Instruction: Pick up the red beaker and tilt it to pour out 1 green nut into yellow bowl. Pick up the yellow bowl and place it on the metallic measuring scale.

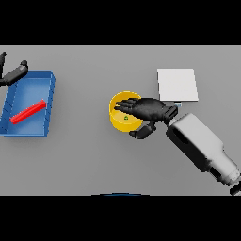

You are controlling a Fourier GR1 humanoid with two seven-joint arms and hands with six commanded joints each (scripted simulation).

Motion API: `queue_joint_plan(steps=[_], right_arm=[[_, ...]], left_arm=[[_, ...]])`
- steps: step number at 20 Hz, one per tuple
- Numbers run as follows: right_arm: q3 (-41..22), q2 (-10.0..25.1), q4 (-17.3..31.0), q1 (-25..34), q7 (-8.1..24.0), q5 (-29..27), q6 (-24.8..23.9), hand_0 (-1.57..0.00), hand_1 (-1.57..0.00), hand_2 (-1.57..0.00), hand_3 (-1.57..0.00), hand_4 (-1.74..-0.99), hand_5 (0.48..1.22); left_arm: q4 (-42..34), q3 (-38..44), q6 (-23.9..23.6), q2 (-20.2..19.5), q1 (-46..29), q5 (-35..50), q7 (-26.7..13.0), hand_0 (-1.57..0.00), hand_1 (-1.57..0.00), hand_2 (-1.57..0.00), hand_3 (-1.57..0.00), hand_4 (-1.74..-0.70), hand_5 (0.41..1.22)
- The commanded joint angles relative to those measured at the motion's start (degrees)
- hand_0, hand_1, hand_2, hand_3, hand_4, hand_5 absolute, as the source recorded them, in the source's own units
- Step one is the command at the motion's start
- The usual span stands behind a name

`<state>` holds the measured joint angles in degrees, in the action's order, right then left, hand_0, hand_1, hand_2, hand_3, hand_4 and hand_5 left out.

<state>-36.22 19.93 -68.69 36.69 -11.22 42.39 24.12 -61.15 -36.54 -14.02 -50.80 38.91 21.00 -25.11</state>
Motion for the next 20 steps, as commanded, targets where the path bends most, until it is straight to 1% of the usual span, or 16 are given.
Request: queue_joint_plan(steps=[1, 2, 3, 5, 6, 9, 10, 12, 13, 14, 16, 17, 18, 19, 20], right_arm=[[-0.32, 0.28, 0.34, 0.23, -0.39, 0.23, 0.36, 0.00, 0.00, 0.00, 0.00, -1.273, 0.687], [-0.74, 0.23, 0.42, 0.11, -0.54, 0.37, 0.72, 0.00, 0.00, 0.00, 0.00, -1.277, 0.692], [-0.93, 0.18, 0.80, 0.01, -0.76, 0.42, 0.88, 0.00, 0.00, 0.00, 0.00, -1.277, 0.696], [-1.01, -0.37, 3.05, 0.84, -1.51, 0.55, 0.40, 0.00, 0.00, 0.00, 0.00, -1.281, 0.702], [-1.22, -0.93, 3.48, 0.95, -1.34, 0.62, 0.33, 0.00, 0.00, 0.00, 0.00, -1.285, 0.706], [-1.44, -0.90, 4.16, 0.93, -3.27, 0.69, -0.41, 0.00, 0.00, -0.02, -0.04, -1.289, 0.721], [-1.37, -1.74, 5.26, 1.40, -2.67, 0.76, -0.82, 0.00, 0.00, -0.03, -0.06, -1.293, 0.738], [-0.93, -1.68, 5.06, 1.28, -2.09, 0.09, 0.14, 0.00, -0.01, -0.08, -0.12, -1.333, 0.800], [-1.07, -1.83, 5.22, 1.19, -1.93, 0.25, -0.01, -0.07, -0.07, -0.14, -0.18, -1.365, 0.838], [-1.23, -1.64, 5.47, 1.23, -2.81, 0.32, 0.04, -0.17, -0.14, -0.20, -0.24, -1.396, 0.875], [-1.61, -1.25, 6.14, 1.58, -4.73, 0.67, -0.29, -0.47, -0.38, -0.38, -0.42, -1.479, 0.999], [-1.73, -0.96, 5.70, 1.64, -4.38, 0.86, 0.14, -0.63, -0.51, -0.48, -0.65, -1.473, 1.044], [-1.62, -1.24, 5.54, 1.82, -3.26, 0.81, 0.54, -0.78, -0.65, -0.59, -0.83, -1.469, 1.079], [-1.36, -1.26, 5.09, 1.80, -2.53, 0.37, 1.39, -0.94, -0.81, -0.79, -0.98, -1.521, 1.108], [-1.39, -1.26, 5.42, 1.82, -3.19, 0.23, 1.11, -1.06, -0.96, -0.94, -1.00, -1.561, 1.130]], left_arm=[[0.36, 0.02, -0.11, 0.06, 0.32, -0.28, 0.23, 0.00, 0.00, 0.00, 0.00, -0.80, 0.723], [0.73, 0.07, 0.06, 0.02, 0.50, -0.29, 0.04, 0.00, 0.00, 0.00, 0.00, -0.80, 0.723], [0.71, 0.00, 0.22, 0.03, -0.16, -0.20, 0.82, 0.00, 0.00, 0.00, 0.00, -0.80, 0.723], [-0.54, -0.24, -0.58, -0.37, 0.08, -0.54, -0.52, 0.00, 0.00, 0.00, 0.00, -0.79, 0.727], [-0.35, -0.25, -0.57, -0.20, 0.57, -0.59, -1.05, 0.00, 0.00, 0.00, 0.00, -0.79, 0.728], [-1.49, -0.49, -1.24, -0.25, -0.08, -0.59, -1.21, 0.00, 0.00, 0.00, 0.00, -0.79, 0.729], [-2.09, -0.49, -1.88, -0.28, 0.06, -0.71, -1.62, 0.00, 0.00, 0.00, 0.00, -0.79, 0.730], [-1.92, -0.43, -2.14, -0.25, -0.12, -0.66, -1.81, 0.00, 0.00, 0.00, 0.00, -0.79, 0.732], [-2.05, -0.08, -1.81, -0.57, -0.14, -0.28, -1.59, 0.00, 0.00, 0.00, 0.00, -0.80, 0.730], [-2.36, -0.32, -1.72, -0.74, -0.06, -0.51, -1.78, 0.00, 0.00, 0.00, 0.00, -0.80, 0.730], [-2.05, -0.50, -1.27, -0.56, 0.12, -0.54, -1.96, 0.00, 0.00, 0.00, 0.00, -0.79, 0.729], [-1.99, -0.54, -1.53, -0.44, 0.15, -0.77, -1.55, 0.00, 0.00, 0.00, 0.00, -0.79, 0.731], [-1.81, -0.81, -1.42, -0.44, 0.46, -1.16, -1.79, 0.00, 0.00, 0.00, 0.00, -0.79, 0.732], [-1.54, -0.92, -1.50, -0.11, 0.28, -1.18, -1.61, 0.00, 0.00, 0.00, 0.00, -0.79, 0.733], [-1.40, -0.56, -1.52, -0.20, -0.02, -0.83, -1.18, 0.00, 0.00, 0.00, 0.00, -0.79, 0.735]])
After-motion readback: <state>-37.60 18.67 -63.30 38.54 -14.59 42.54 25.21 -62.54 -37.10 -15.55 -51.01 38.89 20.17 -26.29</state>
